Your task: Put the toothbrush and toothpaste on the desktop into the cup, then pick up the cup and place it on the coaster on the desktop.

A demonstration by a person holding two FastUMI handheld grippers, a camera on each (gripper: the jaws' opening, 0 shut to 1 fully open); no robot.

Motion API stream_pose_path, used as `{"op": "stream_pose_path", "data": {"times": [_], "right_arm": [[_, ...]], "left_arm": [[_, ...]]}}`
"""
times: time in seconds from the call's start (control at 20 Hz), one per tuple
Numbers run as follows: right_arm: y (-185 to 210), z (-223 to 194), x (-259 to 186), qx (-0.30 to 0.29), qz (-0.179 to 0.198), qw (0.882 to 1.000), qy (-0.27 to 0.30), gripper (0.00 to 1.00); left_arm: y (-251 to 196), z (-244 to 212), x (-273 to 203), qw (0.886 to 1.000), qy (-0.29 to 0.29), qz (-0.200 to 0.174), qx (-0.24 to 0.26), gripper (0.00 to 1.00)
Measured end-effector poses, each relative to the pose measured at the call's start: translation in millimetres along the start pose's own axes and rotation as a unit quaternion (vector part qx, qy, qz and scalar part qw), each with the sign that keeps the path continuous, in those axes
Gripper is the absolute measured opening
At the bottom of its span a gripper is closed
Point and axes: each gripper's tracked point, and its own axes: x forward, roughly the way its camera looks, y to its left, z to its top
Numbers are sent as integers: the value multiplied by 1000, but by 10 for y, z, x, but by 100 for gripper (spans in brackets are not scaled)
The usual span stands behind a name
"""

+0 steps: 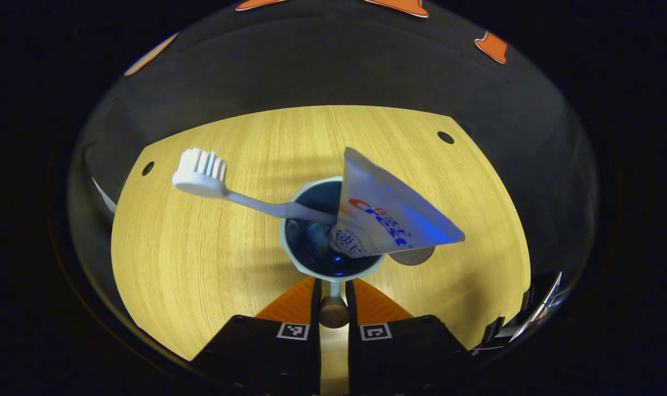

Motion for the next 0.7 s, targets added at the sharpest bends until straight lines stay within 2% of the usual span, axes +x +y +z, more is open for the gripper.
{"op": "stream_pose_path", "data": {"times": [0.2, 0.55, 0.6, 0.7], "right_arm": [[-126, -71, -38, -15, -6, 1000, 7, 98], [-302, -176, -86, -6, -5, 1000, 12, 98], [-336, -185, -102, -5, -3, 1000, 13, 98], [-414, -206, -110, -2, -5, 1000, 14, 98]], "left_arm": [[-182, 283, -56, 1000, 2, -7, 17, 19], [-381, 44, 129, 999, 4, -21, 39, 19], [-293, -91, 154, 999, 5, -22, 41, 19], [-336, -78, 120, 999, 10, -23, 47, 19]]}}
